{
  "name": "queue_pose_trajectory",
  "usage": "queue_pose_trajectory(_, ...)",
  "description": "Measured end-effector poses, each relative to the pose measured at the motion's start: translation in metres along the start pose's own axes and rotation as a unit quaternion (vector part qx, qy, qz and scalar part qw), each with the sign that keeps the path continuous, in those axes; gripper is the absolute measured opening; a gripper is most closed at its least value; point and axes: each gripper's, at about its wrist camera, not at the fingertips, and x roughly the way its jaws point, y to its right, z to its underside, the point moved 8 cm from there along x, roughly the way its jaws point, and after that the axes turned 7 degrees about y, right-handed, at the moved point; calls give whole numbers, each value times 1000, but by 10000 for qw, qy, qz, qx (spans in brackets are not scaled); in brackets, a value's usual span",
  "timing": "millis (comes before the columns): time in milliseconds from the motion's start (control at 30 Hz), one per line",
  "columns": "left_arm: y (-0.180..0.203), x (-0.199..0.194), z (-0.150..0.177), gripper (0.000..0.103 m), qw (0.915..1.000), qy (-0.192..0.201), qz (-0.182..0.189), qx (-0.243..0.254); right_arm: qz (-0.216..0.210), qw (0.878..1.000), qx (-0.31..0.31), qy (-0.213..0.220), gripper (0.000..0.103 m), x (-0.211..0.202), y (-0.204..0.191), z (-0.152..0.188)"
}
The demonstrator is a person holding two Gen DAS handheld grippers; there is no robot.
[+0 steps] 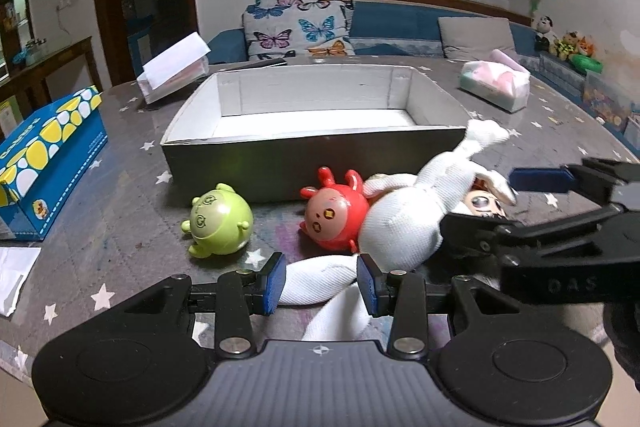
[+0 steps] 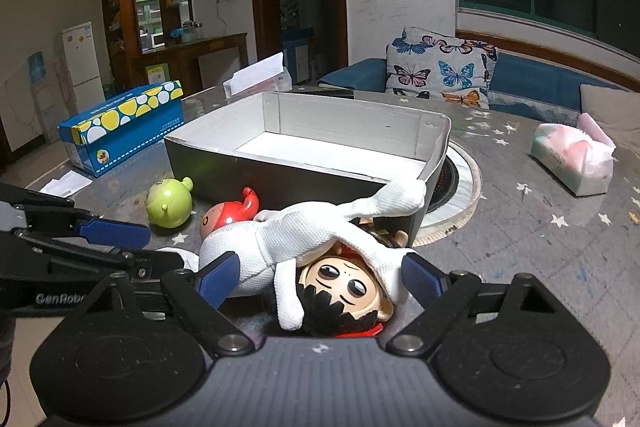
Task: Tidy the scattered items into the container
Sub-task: 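Move the left tool toward the white plush bunny's leg, then grasp the white plush bunny with the left tool and lift it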
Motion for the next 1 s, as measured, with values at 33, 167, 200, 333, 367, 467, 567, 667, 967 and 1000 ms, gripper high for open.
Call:
queue_pose_trajectory(33,1,-1,0,41,10000,5,23,29,2,10000,-12,1,89,1,0,-1)
queue_pose_trajectory(167,2,-3,1,41,10000,22,67,65,-15,10000,-21,2,87,3,-1,-3)
queue_pose_trajectory(200,2,-3,1,41,10000,19,70,67,-16,10000,-24,1,87,4,0,-3)
queue_pose_trajectory(333,3,-5,1,41,9999,29,105,92,-32,10000,-19,-13,86,6,-1,-3)
queue_pose_trajectory(367,4,-5,1,41,9999,33,122,95,-31,10000,-16,-16,86,6,-1,-3)
queue_pose_trajectory(467,7,-6,3,41,9998,24,172,120,-24,10000,2,-20,86,6,-1,-3)
queue_pose_trajectory(567,11,-7,4,41,9996,29,230,173,-36,10000,8,-28,86,6,-2,-3)
queue_pose_trajectory(667,15,-8,6,41,9991,19,322,266,-60,10000,15,-35,86,6,-4,-2)
queue_pose_trajectory(967,19,-1,9,41,9981,1,382,473,-72,10000,-33,-29,86,6,-4,-3)
queue_pose_trajectory(1000,19,-1,8,41,9979,17,398,508,-75,10000,-23,-16,86,6,-4,-4)
